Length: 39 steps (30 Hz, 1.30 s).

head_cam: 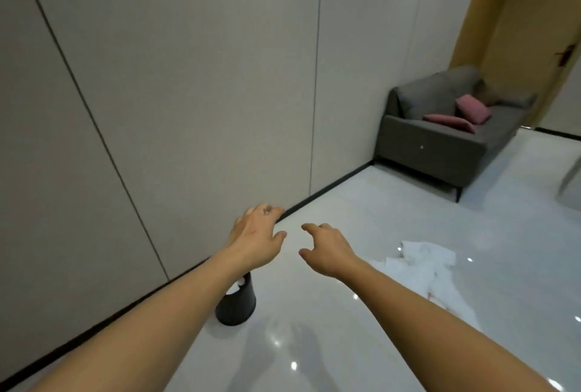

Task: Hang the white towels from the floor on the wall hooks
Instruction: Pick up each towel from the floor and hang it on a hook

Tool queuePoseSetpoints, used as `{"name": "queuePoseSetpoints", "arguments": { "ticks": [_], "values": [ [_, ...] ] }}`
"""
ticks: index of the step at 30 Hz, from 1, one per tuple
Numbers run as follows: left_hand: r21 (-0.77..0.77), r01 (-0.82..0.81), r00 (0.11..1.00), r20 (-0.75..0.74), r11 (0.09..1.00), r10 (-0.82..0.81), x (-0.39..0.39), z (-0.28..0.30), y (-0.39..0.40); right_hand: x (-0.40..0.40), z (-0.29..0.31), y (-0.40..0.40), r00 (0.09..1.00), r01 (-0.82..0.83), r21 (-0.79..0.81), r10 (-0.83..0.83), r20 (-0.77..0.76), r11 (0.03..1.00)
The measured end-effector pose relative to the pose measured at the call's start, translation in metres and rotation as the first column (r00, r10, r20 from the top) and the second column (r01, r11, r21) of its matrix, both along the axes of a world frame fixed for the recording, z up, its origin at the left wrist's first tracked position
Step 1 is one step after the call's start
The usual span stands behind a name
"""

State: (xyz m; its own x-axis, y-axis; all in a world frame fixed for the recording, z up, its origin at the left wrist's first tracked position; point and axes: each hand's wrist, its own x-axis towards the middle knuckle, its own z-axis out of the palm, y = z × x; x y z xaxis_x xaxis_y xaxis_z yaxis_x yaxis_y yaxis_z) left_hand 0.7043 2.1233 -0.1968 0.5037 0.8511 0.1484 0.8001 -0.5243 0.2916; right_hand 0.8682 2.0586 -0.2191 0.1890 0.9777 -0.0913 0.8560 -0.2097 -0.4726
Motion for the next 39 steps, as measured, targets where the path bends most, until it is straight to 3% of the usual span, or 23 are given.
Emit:
{"name": "queuePoseSetpoints", "arguments": {
  "ticks": [7, 15, 24, 31, 36, 39],
  "values": [
    [-0.167, 0.29, 0.952, -0.055, 0.942, -0.302, 0.176, -0.089, 0.034, 0.152, -0.087, -0.022, 0.945, 0.303, -0.177, -0.32, -0.073, 0.936],
    [-0.4, 0.462, 0.845, -0.072, 0.791, -0.53, 0.338, -0.181, 0.111, 0.289, -0.175, 0.005, 0.788, 0.545, -0.361, -0.609, -0.087, 0.757],
    [-0.599, 0.442, 0.757, -0.15, 0.668, -0.636, 0.441, -0.259, 0.199, 0.362, -0.249, 0.033, 0.614, 0.607, -0.589, -0.785, -0.079, 0.534],
    [-0.668, 0.389, 0.786, -0.117, 0.634, -0.606, 0.51, -0.329, 0.232, 0.416, -0.316, 0.063, 0.512, 0.587, -0.689, -0.854, -0.092, 0.425],
    [-0.7, 0.328, 0.819, -0.124, 0.634, -0.56, 0.563, -0.407, 0.251, 0.47, -0.397, 0.089, 0.344, 0.597, -0.73, -0.928, -0.142, 0.333],
    [-0.734, 0.263, 0.822, -0.168, 0.625, -0.544, 0.592, -0.465, 0.262, 0.502, -0.462, 0.105, 0.184, 0.596, -0.766, -0.97, -0.162, 0.241]
  ]
}}
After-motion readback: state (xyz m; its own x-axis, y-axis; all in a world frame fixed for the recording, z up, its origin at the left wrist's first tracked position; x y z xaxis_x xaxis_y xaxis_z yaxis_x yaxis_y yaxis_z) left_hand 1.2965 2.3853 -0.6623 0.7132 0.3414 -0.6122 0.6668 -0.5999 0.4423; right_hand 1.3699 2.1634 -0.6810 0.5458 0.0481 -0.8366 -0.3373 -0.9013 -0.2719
